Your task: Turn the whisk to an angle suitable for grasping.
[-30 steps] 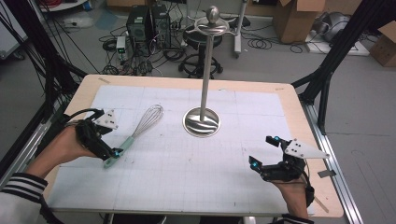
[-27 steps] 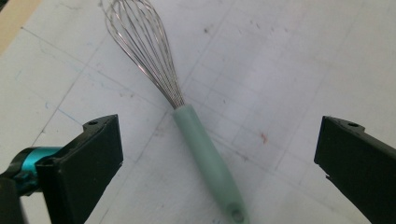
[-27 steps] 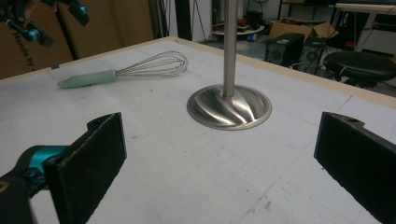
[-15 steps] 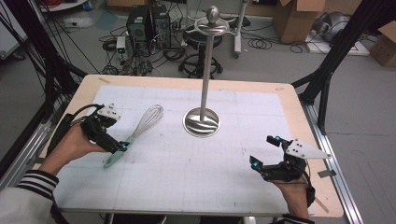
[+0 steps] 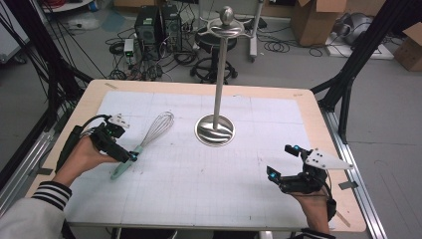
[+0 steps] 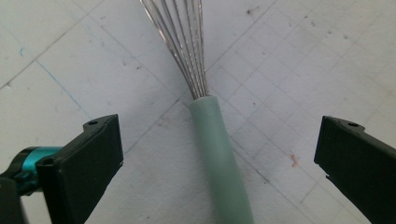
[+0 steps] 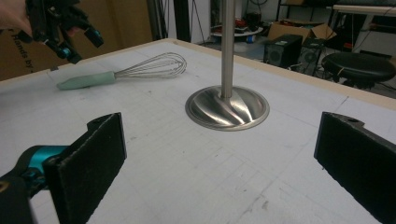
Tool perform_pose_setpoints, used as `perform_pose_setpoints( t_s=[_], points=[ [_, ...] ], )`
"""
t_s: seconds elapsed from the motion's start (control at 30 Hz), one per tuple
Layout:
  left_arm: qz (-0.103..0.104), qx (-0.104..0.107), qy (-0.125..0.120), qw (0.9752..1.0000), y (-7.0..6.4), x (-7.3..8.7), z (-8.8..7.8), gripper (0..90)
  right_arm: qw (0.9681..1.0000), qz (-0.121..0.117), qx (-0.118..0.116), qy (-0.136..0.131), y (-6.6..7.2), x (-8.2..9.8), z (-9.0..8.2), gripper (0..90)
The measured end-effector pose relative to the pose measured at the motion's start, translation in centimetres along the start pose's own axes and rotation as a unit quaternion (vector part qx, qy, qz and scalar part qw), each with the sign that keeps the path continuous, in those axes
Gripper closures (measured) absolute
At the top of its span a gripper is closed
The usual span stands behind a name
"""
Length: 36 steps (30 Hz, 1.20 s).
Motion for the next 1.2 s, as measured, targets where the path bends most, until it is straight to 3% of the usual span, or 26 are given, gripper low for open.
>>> perform_pose_setpoints(
  t_s=[0.13, 0.27, 0.5, 0.77, 1.2],
  points=[
    [-0.007, 0.004, 0.011, 0.9999, -0.1, 0.3, 0.7, 2.7, 1.0, -0.002, -0.001, -0.001, 0.0, 0.0, 0.1, 0.9],
    [-0.007, -0.005, 0.025, 0.9996, -0.1, 0.3, 1.2, 5.5, 1.0, -0.002, 0.0, -0.001, 0.0, 0.0, 0.1, 0.9],
    [-0.023, 0.009, 0.033, 0.9991, -0.2, 0.7, 2.2, 12.0, 1.0, -0.002, 0.0, -0.003, -0.1, 0.0, -0.1, 0.9],
    [-0.022, 0.012, 0.045, 0.9987, -0.2, 0.7, 2.6, 33.0, 1.0, -0.001, 0.0, -0.003, -0.1, 0.0, -0.1, 0.9],
    [-0.037, 0.011, 0.07, 0.9968, -0.3, 0.9, 3.5, 48.3, 1.0, -0.002, -0.001, -0.003, -0.1, 0.0, 0.0, 0.9]
  ],
)
Point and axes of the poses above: each handheld gripper's, and its own axes: z roughly forward along the jaws, x roughly out of its underside, y roughly to its left, the point moved 5 cm from there along z, roughly forward along the jaws, and after that the axes turned 13 degrees about z, right-handed, at the moved point
